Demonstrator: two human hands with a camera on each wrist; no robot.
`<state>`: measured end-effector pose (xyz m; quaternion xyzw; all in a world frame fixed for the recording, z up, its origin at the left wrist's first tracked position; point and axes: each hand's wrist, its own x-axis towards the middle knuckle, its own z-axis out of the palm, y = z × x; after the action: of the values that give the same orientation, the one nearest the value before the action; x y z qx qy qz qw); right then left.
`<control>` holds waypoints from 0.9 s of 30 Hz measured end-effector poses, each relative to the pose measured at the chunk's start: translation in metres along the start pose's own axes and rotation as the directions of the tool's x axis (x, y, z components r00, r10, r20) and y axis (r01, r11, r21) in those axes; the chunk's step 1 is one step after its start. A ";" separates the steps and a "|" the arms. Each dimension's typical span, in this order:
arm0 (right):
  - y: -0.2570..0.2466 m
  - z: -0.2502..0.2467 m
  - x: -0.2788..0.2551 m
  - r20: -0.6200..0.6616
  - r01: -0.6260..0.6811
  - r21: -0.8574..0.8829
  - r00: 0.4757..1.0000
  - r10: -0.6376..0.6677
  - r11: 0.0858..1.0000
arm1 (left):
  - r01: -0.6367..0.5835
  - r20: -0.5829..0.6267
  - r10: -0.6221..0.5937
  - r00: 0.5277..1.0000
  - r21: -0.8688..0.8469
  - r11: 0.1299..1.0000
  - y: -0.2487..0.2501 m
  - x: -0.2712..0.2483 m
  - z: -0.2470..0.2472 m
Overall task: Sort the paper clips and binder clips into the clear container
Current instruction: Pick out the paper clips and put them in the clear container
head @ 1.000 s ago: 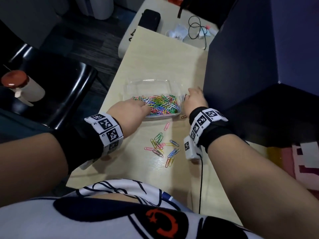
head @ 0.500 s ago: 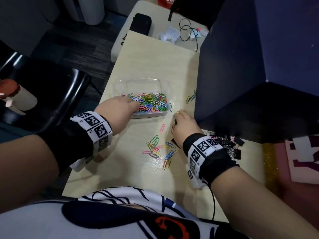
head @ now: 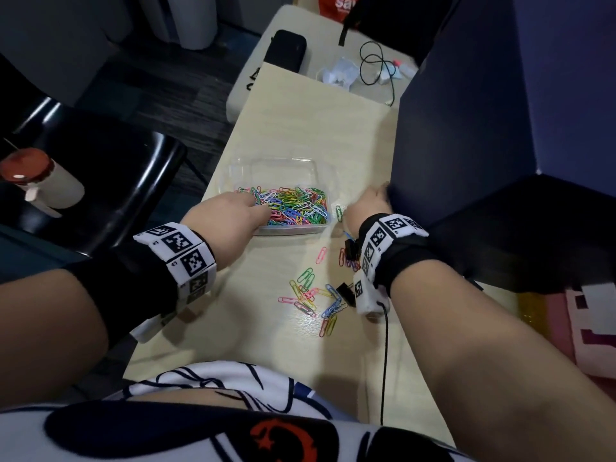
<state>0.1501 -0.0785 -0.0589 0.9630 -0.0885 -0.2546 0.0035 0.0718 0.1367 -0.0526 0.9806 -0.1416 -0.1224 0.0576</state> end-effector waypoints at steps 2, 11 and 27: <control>-0.001 0.002 0.002 0.041 0.069 -0.076 0.997 -0.066 0.995 | 0.004 0.003 -0.004 1.000 -0.004 1.000 -0.002 -0.001 0.000; 0.022 0.034 -0.042 -0.005 0.389 0.037 0.921 -0.389 0.920 | -0.010 -0.071 0.005 0.997 -0.077 0.997 -0.006 0.006 -0.006; 0.012 0.030 -0.058 0.045 0.468 0.009 0.883 -0.468 0.884 | -0.019 -0.078 0.016 0.997 -0.042 0.999 -0.007 0.007 -0.006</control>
<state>0.0835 -0.0795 -0.0558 0.9498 0.1465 -0.2702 -0.0591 0.0817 0.1423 -0.0491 0.9819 -0.1451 -0.0867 0.0852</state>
